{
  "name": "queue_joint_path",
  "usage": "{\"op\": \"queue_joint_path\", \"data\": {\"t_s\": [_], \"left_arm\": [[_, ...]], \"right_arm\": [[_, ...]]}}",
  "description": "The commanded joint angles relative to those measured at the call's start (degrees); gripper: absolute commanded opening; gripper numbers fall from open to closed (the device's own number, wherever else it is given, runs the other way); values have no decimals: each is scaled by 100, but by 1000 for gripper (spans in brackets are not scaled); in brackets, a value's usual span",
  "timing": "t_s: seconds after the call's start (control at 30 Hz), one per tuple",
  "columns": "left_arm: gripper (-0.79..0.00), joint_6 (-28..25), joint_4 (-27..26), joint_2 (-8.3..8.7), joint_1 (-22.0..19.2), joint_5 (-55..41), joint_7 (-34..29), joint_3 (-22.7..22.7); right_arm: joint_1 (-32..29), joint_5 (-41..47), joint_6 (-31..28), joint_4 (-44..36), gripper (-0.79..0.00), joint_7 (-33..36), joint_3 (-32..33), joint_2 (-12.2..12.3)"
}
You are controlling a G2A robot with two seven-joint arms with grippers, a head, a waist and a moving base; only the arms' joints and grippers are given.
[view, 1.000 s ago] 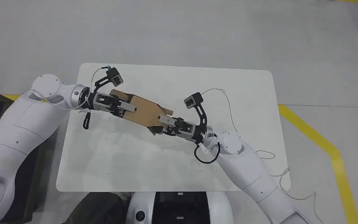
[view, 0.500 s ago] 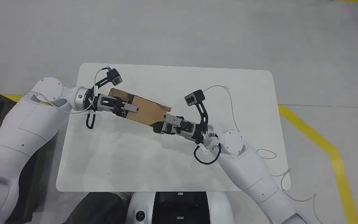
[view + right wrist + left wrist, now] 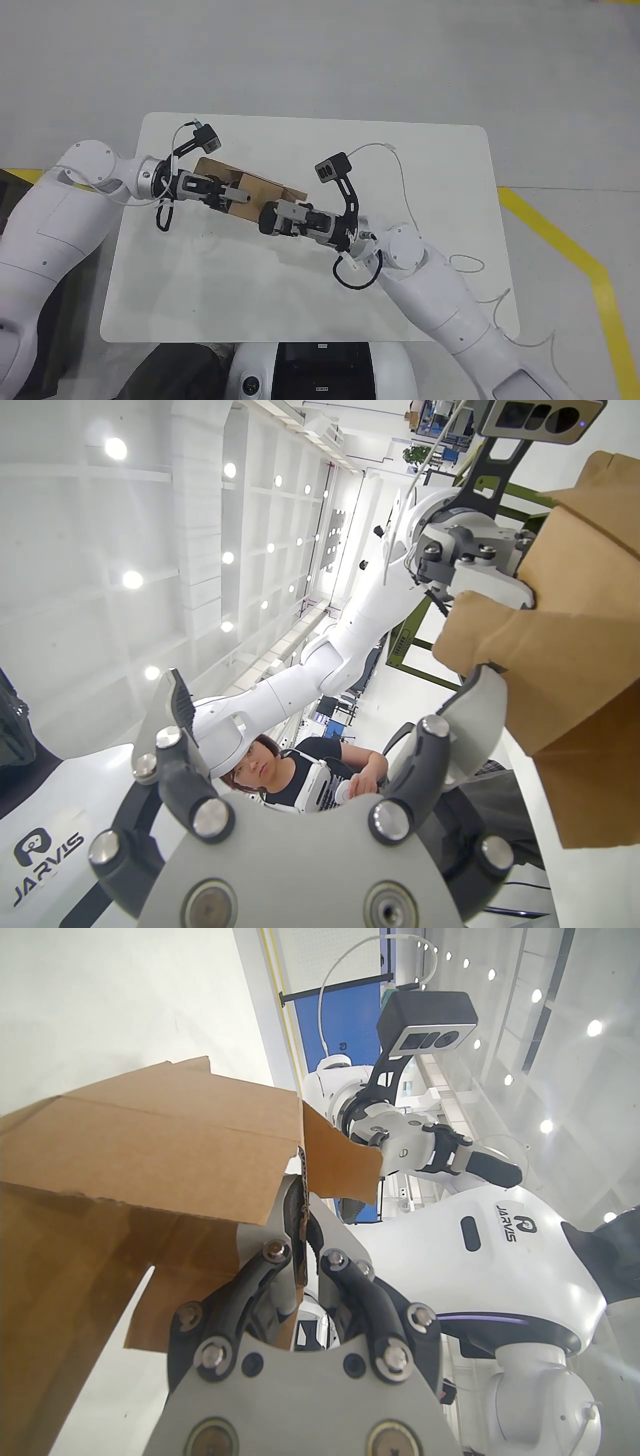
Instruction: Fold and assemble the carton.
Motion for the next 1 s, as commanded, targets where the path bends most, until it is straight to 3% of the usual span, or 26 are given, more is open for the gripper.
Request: {"op": "queue_joint_path", "data": {"t_s": [0.0, 0.5, 0.97], "left_arm": [[-785, 33, -21, -7, 27, -14, -32, -43], [-785, 242, 69, -49, 173, -272, -242, -503], [-785, 502, -210, -82, 413, -269, -502, -789]], "right_arm": [[18, 1, -19, 18, 0, -4, -3, -12], [-617, 145, -351, -167, 0, 102, 659, 150], [-397, 220, -327, 158, 0, 80, 568, 77]]}}
